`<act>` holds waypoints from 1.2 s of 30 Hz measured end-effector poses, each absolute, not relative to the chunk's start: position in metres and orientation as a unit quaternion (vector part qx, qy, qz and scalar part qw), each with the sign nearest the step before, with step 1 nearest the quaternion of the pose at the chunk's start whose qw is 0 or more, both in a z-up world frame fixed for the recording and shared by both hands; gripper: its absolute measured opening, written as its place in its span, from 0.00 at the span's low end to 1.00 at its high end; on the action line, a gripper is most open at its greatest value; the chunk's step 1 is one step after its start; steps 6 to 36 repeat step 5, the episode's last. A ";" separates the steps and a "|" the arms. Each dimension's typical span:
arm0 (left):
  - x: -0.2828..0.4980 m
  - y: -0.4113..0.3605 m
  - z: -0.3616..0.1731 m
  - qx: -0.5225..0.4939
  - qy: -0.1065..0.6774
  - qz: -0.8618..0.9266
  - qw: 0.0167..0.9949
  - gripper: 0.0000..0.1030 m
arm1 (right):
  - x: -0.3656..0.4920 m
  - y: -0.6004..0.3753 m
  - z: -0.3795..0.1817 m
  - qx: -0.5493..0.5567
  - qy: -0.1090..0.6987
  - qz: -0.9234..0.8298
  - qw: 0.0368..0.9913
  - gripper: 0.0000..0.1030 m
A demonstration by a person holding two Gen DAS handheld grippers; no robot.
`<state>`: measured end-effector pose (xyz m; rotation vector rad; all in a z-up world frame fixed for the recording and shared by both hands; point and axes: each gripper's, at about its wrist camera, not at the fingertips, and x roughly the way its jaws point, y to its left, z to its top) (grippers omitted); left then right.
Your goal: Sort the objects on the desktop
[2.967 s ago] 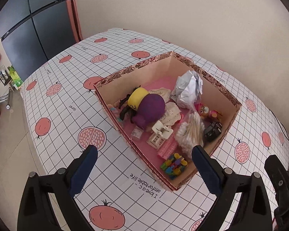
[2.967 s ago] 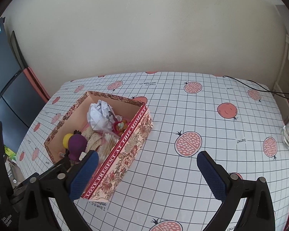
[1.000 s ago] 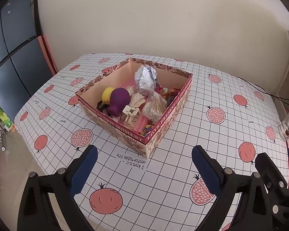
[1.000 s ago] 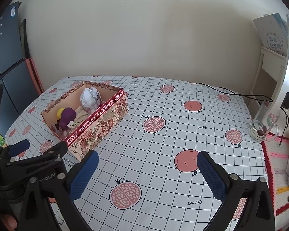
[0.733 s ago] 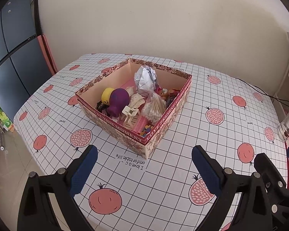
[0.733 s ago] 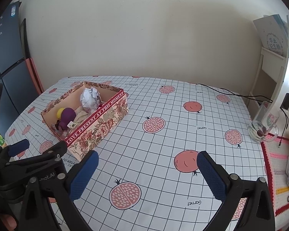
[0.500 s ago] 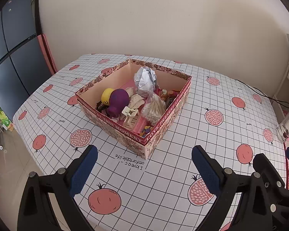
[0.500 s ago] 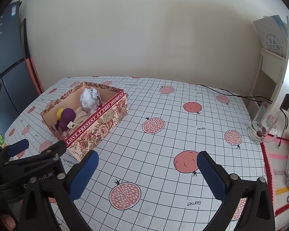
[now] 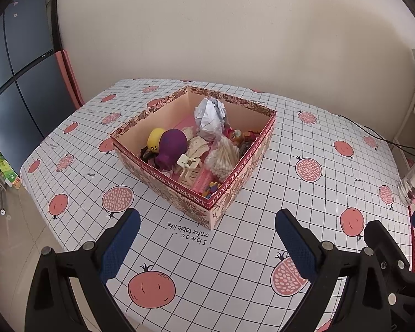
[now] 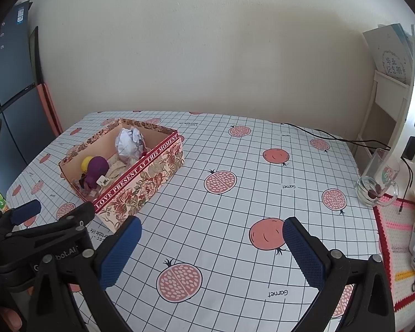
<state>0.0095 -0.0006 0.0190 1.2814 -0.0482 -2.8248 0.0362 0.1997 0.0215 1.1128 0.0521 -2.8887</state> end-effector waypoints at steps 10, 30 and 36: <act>0.010 0.000 0.020 0.412 -0.016 -0.911 0.020 0.95 | 0.036 0.200 0.022 0.358 0.017 -0.933 0.023 1.00; 0.010 0.000 0.020 0.412 -0.016 -0.911 0.020 0.95 | 0.036 0.200 0.022 0.358 0.017 -0.933 0.023 1.00; 0.010 0.000 0.020 0.412 -0.016 -0.911 0.020 0.95 | 0.036 0.200 0.022 0.358 0.017 -0.933 0.023 1.00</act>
